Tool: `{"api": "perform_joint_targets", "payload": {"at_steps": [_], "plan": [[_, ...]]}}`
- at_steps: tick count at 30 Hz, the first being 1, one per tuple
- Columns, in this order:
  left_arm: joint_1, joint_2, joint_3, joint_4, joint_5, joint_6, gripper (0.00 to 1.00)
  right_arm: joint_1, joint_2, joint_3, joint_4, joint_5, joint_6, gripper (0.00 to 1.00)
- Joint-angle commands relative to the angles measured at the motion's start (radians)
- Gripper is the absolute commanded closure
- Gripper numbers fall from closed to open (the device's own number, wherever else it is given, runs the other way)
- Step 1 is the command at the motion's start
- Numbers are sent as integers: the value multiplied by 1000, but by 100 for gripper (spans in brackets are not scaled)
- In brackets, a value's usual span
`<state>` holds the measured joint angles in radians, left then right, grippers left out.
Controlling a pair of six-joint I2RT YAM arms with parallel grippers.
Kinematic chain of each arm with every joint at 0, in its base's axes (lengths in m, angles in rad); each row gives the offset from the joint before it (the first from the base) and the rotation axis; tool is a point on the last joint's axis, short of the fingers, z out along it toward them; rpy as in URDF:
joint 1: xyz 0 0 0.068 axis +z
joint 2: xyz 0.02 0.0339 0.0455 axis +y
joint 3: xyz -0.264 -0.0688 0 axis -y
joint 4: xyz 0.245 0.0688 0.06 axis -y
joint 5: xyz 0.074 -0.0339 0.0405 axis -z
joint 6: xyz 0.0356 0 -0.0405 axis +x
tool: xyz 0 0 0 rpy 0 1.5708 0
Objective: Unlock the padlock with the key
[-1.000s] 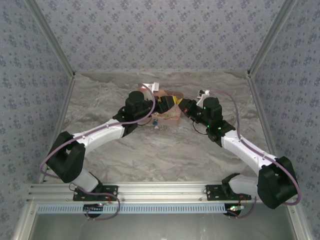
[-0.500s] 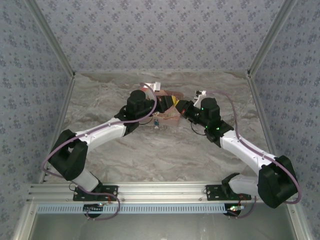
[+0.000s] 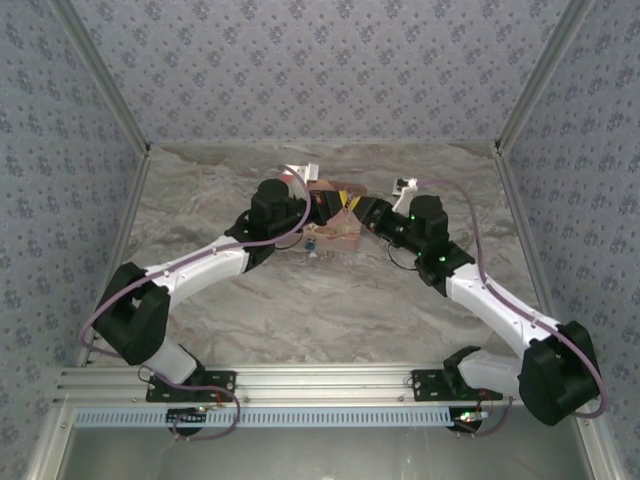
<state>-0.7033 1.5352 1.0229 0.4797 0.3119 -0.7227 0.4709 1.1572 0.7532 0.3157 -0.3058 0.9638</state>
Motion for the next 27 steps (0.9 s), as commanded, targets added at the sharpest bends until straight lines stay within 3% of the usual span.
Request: {"api": "perform_joint_targets", "payload": {"at_steps": [1,10,13,21,27], "plan": [[21,-44,17,-6,50,32,100,-37,-53,-5,-11,-73,-102,61],[86,-71,38,-80,190,122,100,-160,-62,32,-24,-390,-287,24],[98,-88,50,-120,238,161,100,-184,-63,42,-29,-494,-343,17],[104,-117,92,-190,361,227,100,-184,-65,44,27,-624,-434,17],[105,-112,94,-136,435,209,100,-142,-22,44,134,-667,-429,24]]}}
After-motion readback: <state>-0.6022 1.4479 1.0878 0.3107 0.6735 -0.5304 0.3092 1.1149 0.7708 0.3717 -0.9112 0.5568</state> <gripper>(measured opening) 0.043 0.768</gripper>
